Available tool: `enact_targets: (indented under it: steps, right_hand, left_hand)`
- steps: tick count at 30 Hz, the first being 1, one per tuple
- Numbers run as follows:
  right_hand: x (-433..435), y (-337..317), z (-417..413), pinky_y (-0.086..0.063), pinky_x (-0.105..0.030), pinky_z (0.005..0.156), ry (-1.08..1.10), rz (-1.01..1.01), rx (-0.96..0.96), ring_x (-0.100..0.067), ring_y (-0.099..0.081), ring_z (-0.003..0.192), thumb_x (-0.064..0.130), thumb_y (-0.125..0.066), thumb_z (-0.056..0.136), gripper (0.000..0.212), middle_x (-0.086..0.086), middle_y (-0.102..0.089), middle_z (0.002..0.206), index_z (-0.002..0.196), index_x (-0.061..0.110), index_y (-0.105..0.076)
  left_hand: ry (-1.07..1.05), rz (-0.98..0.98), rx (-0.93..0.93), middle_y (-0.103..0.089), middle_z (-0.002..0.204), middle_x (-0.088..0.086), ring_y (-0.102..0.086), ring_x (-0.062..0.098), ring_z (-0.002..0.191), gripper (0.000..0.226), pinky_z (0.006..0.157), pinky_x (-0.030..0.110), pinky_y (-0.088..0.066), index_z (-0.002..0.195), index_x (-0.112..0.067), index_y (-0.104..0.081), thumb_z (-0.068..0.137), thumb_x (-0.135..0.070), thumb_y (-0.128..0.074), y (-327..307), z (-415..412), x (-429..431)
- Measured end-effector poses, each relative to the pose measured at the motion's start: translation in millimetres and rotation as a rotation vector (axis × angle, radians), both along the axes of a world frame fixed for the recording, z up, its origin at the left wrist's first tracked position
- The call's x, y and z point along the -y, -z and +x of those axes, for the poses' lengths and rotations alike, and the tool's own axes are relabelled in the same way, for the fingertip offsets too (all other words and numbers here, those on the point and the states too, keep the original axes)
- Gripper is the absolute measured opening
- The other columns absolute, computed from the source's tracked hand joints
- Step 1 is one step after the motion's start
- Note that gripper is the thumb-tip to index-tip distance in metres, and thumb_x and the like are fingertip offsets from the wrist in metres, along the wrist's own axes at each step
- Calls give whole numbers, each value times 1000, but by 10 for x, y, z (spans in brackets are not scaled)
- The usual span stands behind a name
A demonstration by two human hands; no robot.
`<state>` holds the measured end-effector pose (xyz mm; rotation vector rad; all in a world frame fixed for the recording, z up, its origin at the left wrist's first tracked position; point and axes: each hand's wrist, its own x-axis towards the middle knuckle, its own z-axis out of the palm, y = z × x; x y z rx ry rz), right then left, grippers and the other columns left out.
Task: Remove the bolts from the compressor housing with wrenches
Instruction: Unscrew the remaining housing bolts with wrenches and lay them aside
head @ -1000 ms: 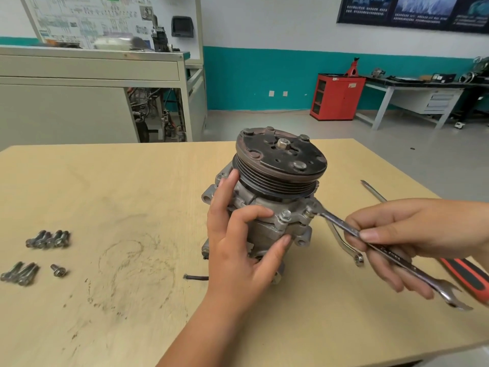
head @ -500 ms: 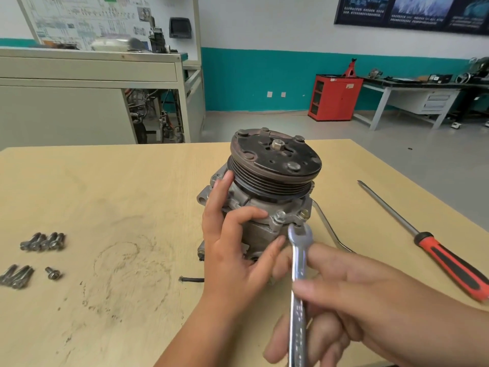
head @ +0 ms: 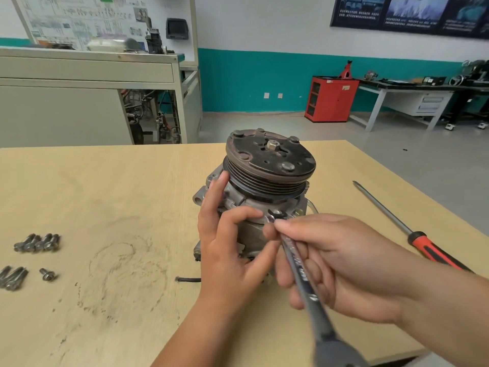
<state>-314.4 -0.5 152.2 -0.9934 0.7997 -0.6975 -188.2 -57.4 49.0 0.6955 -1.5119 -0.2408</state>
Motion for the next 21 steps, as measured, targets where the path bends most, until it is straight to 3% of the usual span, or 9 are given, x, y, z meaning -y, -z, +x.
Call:
enact_targets:
  steps: [2,5,7,8,12,14,17,21]
  right_hand:
    - [126,-49,-171,-47,-19,35,-100,-54,-249,-13,-57,34,34,-52,76,31,-5,-61,47,91,7,-50]
    - [347,-202,-448,-46,-21,46,-219,-383,-805,-8,-54,40,47,-49,76,32,3,-56,47,76,16,-57]
    - [438,-298,-608,-45,-21,56,-177,-549,-962,-5,-51,47,51,-48,73,30,7,-55,49,69,23,-59]
    - [452,-318,-675,-45,-21,58,-166,-547,-935,-6,-53,49,50,-49,75,29,6,-57,52,68,24,-60]
    - [346,-127,-772,-51,-24,65,-324,-292,-541,-20,-70,69,41,-48,90,28,-9,-73,80,85,14,-51]
    - [249,-10,-669,-53,-23,68,-376,-190,-356,-19,-71,74,42,-53,91,25,-11,-74,89,89,17,-50]
    - [117,35,-426,-54,-21,62,-339,-57,-129,-15,-71,69,33,-49,93,20,-9,-74,85,95,14,-44]
    - [58,11,-205,-54,-22,51,-239,23,-49,-17,-70,58,34,-52,82,27,-10,-73,74,91,10,-44]
  left_hand:
    - [-24,-8,18,-29,147,14,-27,19,142,32,114,34,-26,100,-24,-51,75,-33,-68,4,2,10]
    - [-35,-14,40,-26,147,7,-25,18,142,32,115,32,-25,101,-25,-50,76,-33,-68,6,11,10]
    - [-40,-13,49,-25,147,5,-25,22,142,32,115,32,-25,101,-25,-50,76,-33,-67,9,15,1]
    - [-41,-10,49,-25,147,4,-25,24,141,32,115,33,-26,101,-26,-50,76,-33,-67,7,16,-6]
    - [-43,-6,44,-31,147,0,-25,24,142,31,114,38,-27,102,-27,-50,76,-33,-66,-5,8,-14]
    - [-42,-14,44,-27,147,1,-25,24,142,31,114,38,-27,102,-27,-50,76,-33,-67,6,12,-3]
    - [-43,-17,34,-27,148,1,-28,28,141,32,113,43,-29,102,-27,-51,76,-34,-69,28,14,10]
    - [-44,-32,8,-30,149,12,-28,32,141,29,111,48,-31,102,-26,-52,82,-39,-67,49,-2,26]
